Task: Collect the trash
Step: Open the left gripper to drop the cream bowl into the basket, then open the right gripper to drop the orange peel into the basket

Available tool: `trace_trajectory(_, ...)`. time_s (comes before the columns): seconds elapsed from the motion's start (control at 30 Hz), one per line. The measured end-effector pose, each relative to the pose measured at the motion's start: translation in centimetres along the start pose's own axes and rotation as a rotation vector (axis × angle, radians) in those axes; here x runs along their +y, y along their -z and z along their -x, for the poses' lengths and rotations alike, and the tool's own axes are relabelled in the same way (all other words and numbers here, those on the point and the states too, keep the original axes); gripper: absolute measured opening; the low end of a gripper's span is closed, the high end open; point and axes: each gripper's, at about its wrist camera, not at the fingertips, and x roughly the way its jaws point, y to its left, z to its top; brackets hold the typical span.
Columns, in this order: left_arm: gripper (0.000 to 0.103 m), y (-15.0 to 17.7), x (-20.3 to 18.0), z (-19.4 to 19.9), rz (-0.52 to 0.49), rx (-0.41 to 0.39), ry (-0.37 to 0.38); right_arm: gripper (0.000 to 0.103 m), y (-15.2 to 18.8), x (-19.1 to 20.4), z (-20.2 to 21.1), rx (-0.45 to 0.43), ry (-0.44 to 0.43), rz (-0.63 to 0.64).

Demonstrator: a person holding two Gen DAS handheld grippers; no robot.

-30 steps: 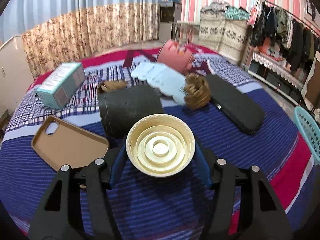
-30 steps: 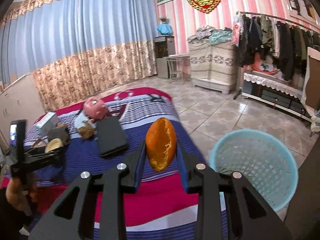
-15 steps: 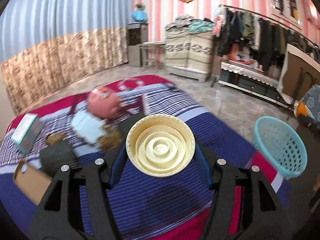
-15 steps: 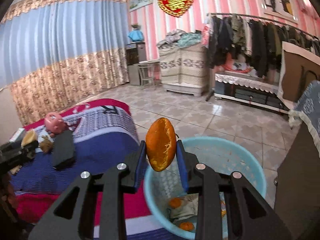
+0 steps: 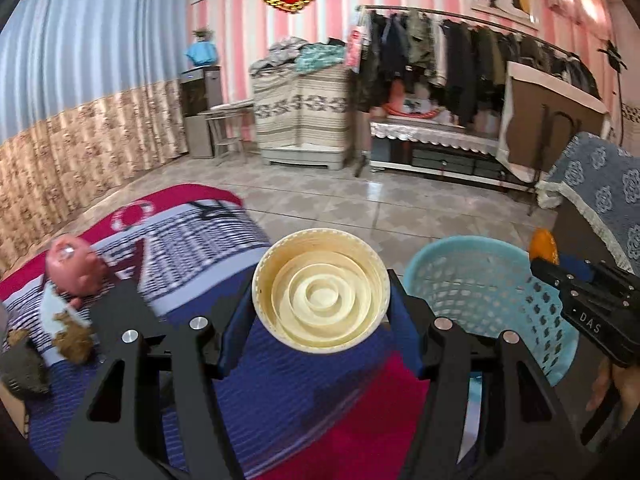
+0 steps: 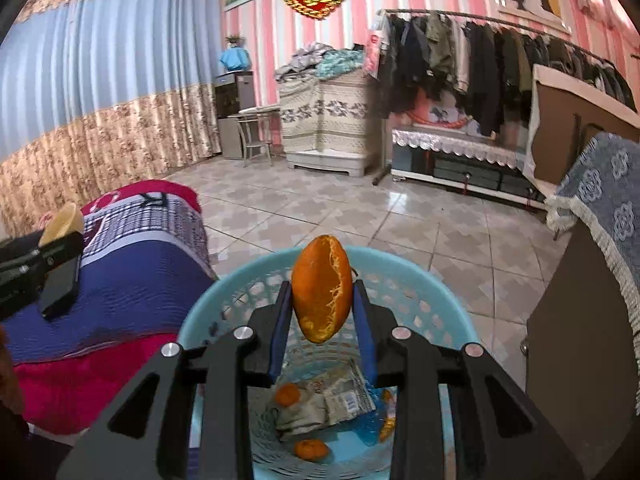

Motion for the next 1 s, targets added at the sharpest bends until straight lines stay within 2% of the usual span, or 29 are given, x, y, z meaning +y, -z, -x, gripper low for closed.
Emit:
trace_trajectory(0.2,0.06,0.4,-3.9,-2.4,-0.031,0.019,0.078,0.031,0.1,-3.2,-0.1,0.0,0.063,-0.074)
trace_trajectory(0.4,0.06,0.4,-7.1,-3.6,-0.075,0.017,0.135,0.03,0.1,-4.3,-0.5,0.01,0.086,-0.106)
trace_trajectory(0.57,0.06,0.1,-8.3,-4.8,-0.085,0.034,0.167,0.03,0.0,-5.3,0.6,-0.012,0.127,-0.124)
trace_trajectory(0.73,0.061,-0.4,-8.8,-6.0,-0.073,0.059,0.186,0.03,0.4,-5.9,0.3,-0.002,0.131,-0.146)
trace_trajectory(0.77,0.063,-0.5,-8.8,-6.2,-0.075,0.067,0.192,0.03,0.4,-5.9,0.2,-0.001,0.131,-0.146)
trace_trajectory(0.8,0.075,-0.5,-8.8,-6.2,-0.077,0.066,0.184,0.03,0.4,-5.9,0.2,-0.002,0.13,-0.146)
trace_trajectory(0.83,0.082,-0.6,-8.6,-5.9,-0.078,0.05,0.163,0.03,0.4,-5.9,0.1,-0.003,0.128,-0.146)
trace_trajectory(1.0,0.088,-0.8,-7.3,-5.5,-0.065,0.039,0.112,0.031,0.6,-5.6,-0.3,0.004,0.119,-0.133)
